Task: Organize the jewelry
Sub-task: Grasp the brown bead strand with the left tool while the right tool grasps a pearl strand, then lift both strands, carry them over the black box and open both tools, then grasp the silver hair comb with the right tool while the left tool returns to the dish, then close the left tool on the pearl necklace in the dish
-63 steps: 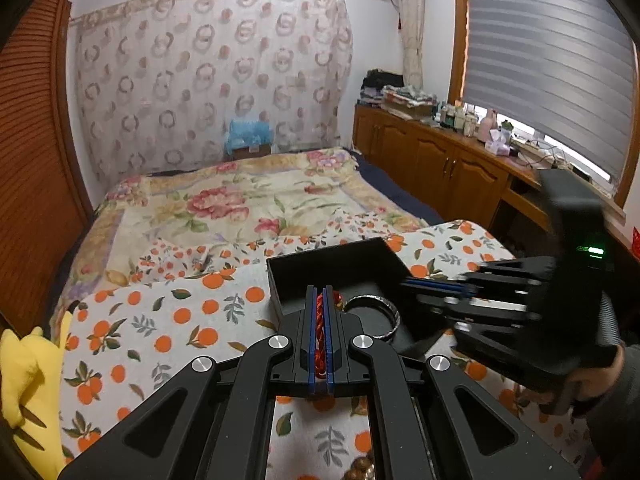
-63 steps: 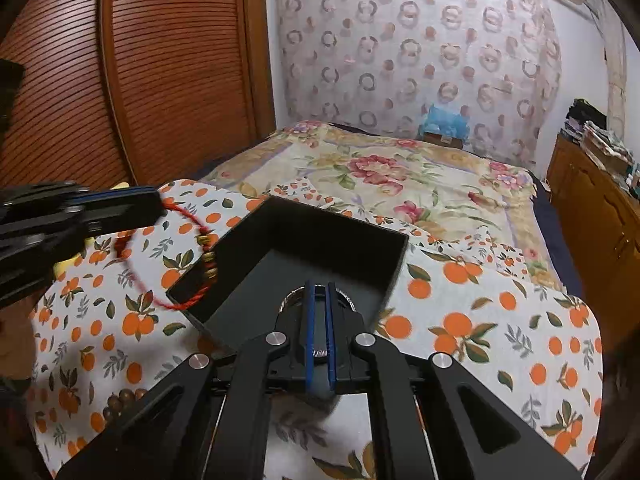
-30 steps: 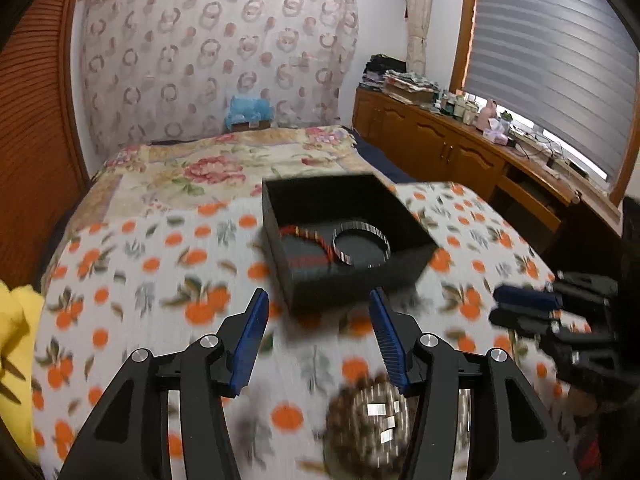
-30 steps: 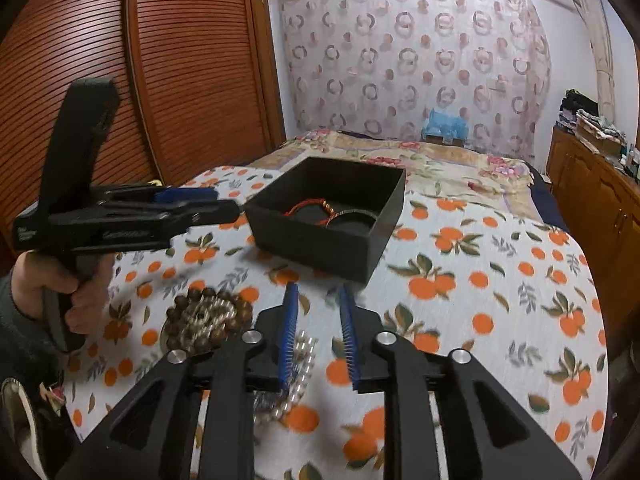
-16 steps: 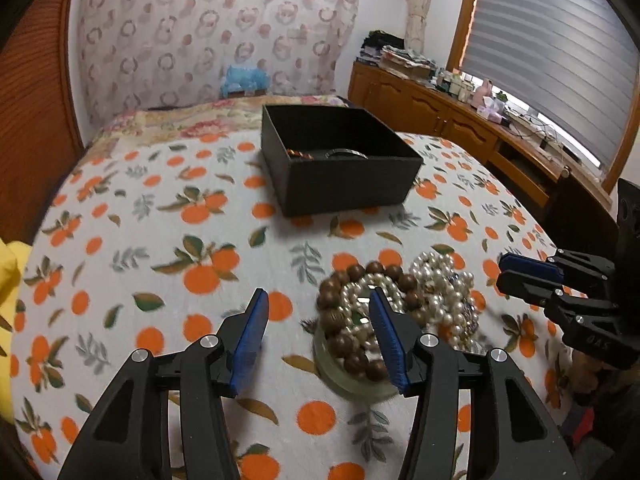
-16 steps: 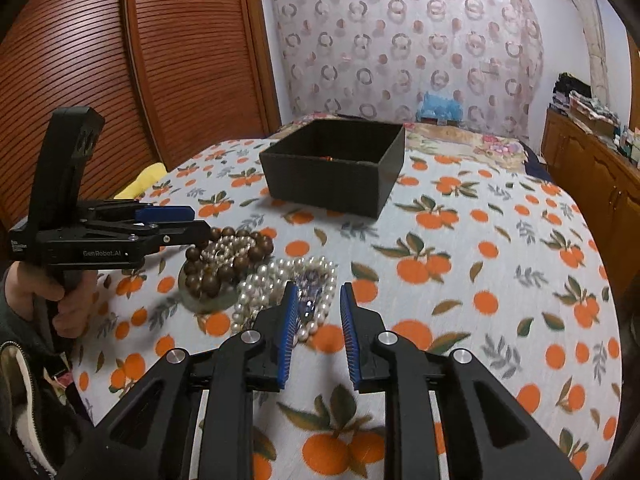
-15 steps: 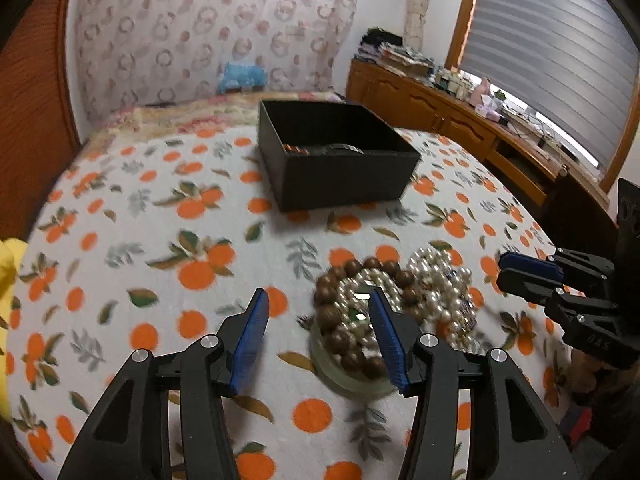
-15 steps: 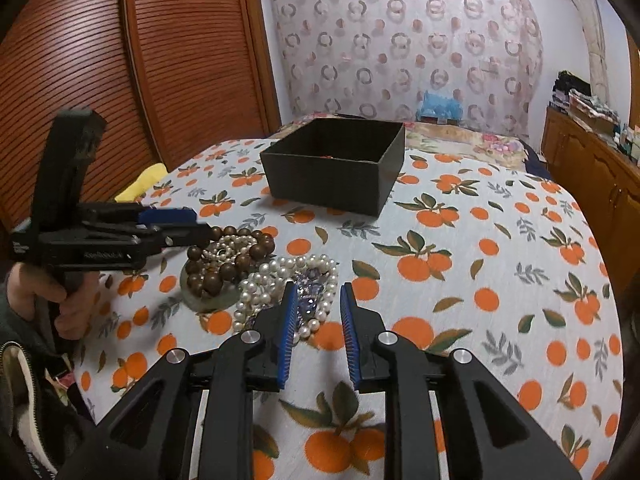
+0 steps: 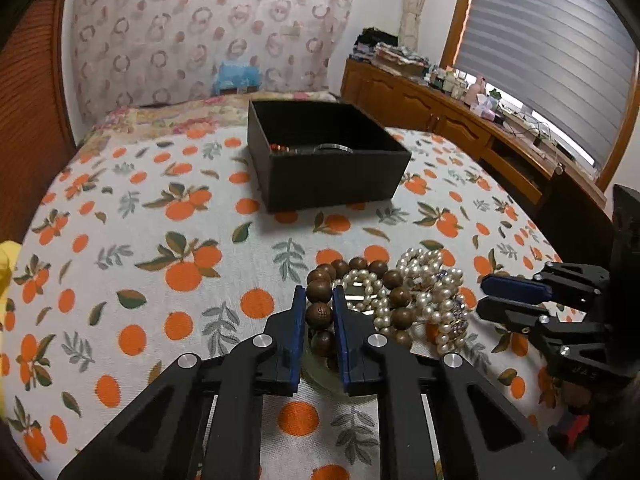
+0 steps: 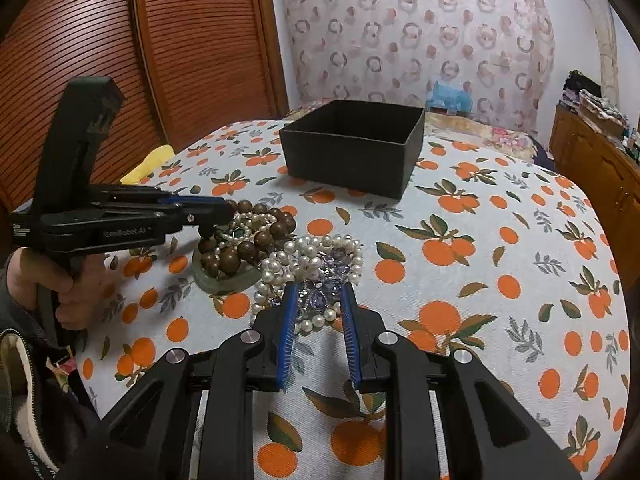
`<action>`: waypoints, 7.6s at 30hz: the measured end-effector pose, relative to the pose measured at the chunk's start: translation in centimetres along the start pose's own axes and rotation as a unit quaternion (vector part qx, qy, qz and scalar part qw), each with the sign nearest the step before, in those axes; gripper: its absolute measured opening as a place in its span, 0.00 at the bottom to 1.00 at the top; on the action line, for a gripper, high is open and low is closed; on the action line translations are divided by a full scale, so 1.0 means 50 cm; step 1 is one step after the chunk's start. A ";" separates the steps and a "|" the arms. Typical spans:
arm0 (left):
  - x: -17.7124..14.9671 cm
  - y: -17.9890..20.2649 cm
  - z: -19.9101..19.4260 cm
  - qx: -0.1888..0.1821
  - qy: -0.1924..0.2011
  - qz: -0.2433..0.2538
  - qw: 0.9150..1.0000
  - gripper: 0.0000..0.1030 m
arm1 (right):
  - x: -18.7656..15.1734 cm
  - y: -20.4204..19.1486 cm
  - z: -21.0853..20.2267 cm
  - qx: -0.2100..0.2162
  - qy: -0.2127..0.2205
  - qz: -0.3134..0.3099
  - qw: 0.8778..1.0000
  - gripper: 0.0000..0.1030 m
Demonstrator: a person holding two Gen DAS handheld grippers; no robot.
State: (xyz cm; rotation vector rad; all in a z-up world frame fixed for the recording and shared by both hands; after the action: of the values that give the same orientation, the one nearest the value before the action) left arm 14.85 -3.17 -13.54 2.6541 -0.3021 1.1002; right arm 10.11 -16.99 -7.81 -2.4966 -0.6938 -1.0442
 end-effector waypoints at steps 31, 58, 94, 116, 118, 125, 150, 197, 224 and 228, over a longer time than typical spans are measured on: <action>0.053 0.030 -0.129 -0.002 0.088 0.010 0.996 0.12 | 0.038 -0.020 0.049 0.032 -0.020 -0.023 0.999 0.09; 0.079 0.036 -0.163 -0.003 0.112 0.011 0.994 0.12 | 0.231 0.041 -0.161 -0.035 0.116 -0.048 0.991 0.08; 0.265 0.030 -0.146 0.008 0.148 0.052 0.988 0.12 | 0.457 0.060 -0.189 -0.051 0.174 -0.087 0.980 0.08; 0.272 0.006 0.048 -0.003 0.072 0.044 0.996 0.12 | 0.551 0.140 -0.009 -0.048 0.145 -0.094 0.984 0.08; 0.270 0.003 0.056 0.000 0.068 0.045 0.997 0.12 | 0.553 0.148 0.001 -0.050 0.146 -0.094 0.984 0.08; 0.259 -0.002 0.080 -0.002 0.050 0.043 0.998 0.12 | 0.531 0.160 0.037 -0.044 0.136 -0.088 0.986 0.08; 0.140 -0.042 -0.009 0.022 0.045 0.011 0.999 0.22 | 0.371 0.178 0.151 -0.030 0.044 -0.036 0.998 0.09; -0.019 0.052 -0.022 -0.004 0.002 0.049 0.999 0.22 | 0.094 0.142 0.126 0.006 -0.046 0.008 0.999 0.16; 0.005 0.065 0.014 0.011 -0.007 0.075 0.997 0.00 | 0.074 0.188 0.109 -0.012 -0.043 0.023 0.999 0.16; 0.027 0.063 -0.021 0.010 0.016 0.070 0.997 0.00 | 0.074 0.187 0.110 -0.013 -0.043 0.022 0.999 0.17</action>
State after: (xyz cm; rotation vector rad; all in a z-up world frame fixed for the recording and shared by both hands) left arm 14.22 -5.94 -11.39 2.6650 -0.4804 1.1918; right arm 20.66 -20.86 -9.93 -2.5799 -0.6503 -0.9396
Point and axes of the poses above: each gripper's, at about its wrist camera, not at the fingertips, and z roughly the way its jaws point, y to its right, x to its top, the point moved 8 cm from there along z, roughly the way its jaws point, and after that the axes turned 1 degree about y, right-handed, at the moved point
